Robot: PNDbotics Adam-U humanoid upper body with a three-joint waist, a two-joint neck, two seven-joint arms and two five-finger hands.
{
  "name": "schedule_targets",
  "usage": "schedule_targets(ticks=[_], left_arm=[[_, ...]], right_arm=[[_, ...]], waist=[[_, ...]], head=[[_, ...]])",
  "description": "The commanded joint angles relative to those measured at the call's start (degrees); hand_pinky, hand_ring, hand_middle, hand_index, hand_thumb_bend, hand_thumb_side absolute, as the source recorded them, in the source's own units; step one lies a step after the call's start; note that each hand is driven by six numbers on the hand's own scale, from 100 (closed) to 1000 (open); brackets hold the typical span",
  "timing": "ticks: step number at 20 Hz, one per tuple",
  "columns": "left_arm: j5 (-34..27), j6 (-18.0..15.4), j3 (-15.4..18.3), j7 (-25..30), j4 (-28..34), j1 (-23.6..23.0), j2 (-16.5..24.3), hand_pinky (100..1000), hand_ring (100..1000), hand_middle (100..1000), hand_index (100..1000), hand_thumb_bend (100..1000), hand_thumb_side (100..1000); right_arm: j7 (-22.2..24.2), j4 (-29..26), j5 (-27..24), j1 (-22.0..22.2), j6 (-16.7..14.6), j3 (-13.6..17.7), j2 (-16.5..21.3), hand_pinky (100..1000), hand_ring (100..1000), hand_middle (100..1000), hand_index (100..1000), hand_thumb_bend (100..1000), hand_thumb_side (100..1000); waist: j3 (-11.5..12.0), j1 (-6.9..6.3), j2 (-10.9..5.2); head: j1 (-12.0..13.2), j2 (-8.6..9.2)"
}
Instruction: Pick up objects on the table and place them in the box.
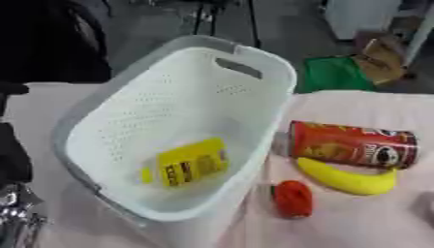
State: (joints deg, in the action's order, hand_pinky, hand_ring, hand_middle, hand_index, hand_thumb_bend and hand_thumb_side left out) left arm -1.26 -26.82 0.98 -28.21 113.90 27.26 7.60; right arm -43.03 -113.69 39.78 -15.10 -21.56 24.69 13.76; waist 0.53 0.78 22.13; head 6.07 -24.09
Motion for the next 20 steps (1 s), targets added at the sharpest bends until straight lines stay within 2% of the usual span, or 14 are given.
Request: schedule_targets(ticks=[1, 4, 7, 11, 20], left_arm=[[0.0, -0.1, 0.3, 0.3, 0.7, 0.4, 0.7, 496, 463, 586, 664, 100, 952], [0.2, -0.1, 0.3, 0.3, 0.7, 0.4, 0.6, 499, 465, 589, 666, 100, 955], [0.4, 0.0, 0.2, 0.4, 0.7, 0.5, 0.6, 501, 466, 590, 667, 100, 956], [0.6, 0.1, 0.2, 0.4, 0.7, 0.6, 0.5, 504, 467, 591, 667, 100, 958], [1.1, 0.4, 0.1, 0.4, 0.7, 0.7, 0.3, 508, 469, 593, 669, 100, 961]], right_arm=[[-0.4, -0.9, -0.3, -0.1, -0.5, 0.4, 1.0, 623, 570, 503, 587, 100, 772], [-0.5, -0.9, -0.3, 0.0, -0.6, 0.3, 1.1, 624, 571, 504, 588, 100, 771], [-0.6, -0.9, -0.4, -0.1, -0.6, 0.3, 1.4, 624, 571, 504, 588, 100, 770], [-0.7, -0.9, -0.5, -0.1, -0.6, 0.3, 1.8, 625, 571, 505, 589, 100, 768], [-0.9, -0.9, -0.7, -0.1, -0.7, 0.3, 2.7, 626, 571, 507, 591, 100, 767]], waist=[[0.1, 0.13, -1.54], [0.1, 0.19, -1.66], [0.1, 0.15, -1.82], [0.2, 0.02, -2.08], [0.4, -0.25, -2.61]], head=[[-2.9, -1.07], [-8.0, -2.29], [-10.9, -2.86], [-12.1, -3.19], [-11.8, -2.91]])
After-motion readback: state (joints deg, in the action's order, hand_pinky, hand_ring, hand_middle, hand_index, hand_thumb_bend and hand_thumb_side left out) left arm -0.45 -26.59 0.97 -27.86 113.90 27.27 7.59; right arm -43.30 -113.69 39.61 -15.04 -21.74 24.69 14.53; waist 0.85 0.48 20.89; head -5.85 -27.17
